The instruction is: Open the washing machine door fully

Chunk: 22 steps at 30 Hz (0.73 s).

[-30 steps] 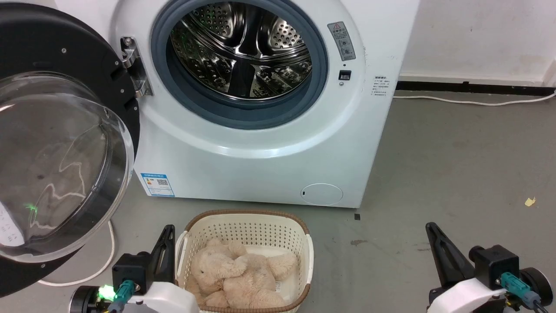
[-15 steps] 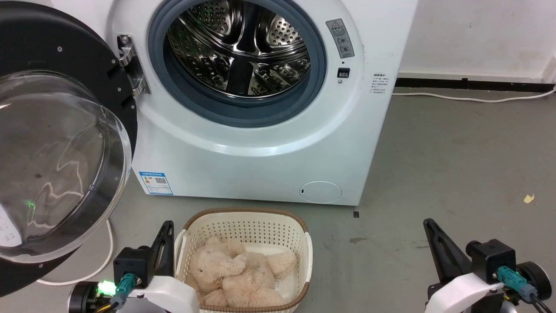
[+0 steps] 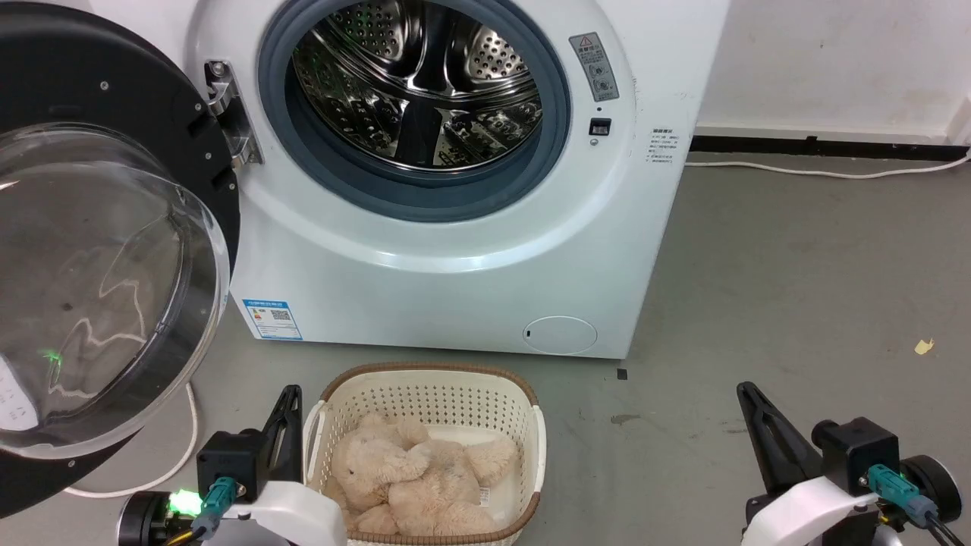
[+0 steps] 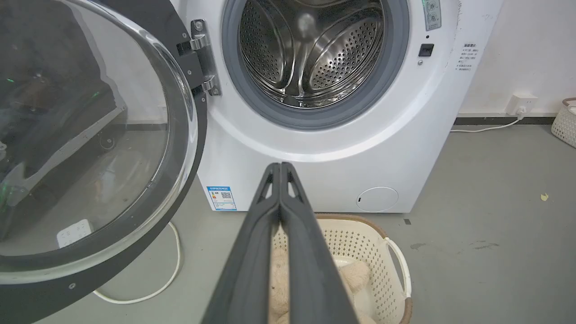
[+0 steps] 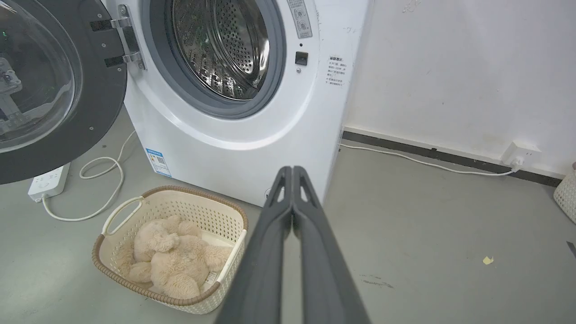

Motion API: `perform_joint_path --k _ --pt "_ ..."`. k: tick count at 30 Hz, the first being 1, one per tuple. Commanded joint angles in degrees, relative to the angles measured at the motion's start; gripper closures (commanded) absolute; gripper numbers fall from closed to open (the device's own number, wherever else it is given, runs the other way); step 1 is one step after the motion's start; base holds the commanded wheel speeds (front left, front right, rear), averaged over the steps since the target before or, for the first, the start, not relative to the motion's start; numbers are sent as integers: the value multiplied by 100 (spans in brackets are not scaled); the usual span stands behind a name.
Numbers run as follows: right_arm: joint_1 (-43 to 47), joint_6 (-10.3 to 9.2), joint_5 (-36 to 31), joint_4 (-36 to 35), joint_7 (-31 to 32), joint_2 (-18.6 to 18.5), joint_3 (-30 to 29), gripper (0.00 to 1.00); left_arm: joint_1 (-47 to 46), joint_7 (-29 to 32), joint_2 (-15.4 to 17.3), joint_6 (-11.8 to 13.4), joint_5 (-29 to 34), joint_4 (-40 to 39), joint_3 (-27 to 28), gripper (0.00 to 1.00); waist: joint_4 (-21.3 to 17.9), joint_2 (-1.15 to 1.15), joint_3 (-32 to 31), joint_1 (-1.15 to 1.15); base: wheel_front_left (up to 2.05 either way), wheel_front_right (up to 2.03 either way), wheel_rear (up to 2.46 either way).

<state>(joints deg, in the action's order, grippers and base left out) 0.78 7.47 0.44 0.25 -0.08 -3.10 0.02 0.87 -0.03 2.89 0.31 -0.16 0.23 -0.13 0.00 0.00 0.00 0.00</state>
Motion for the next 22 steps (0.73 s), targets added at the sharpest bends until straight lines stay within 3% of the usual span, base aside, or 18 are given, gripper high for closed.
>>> perform_joint_path --k 1,22 --pt "-78 2 -44 -25 8 23 -2 100 -87 3 -2 -31 16 -23 13 100 0 0 0 0 0 0 0" --pt "-78 2 -44 -25 8 23 -2 100 -87 3 -2 -31 16 -23 13 100 0 0 0 0 0 0 0"
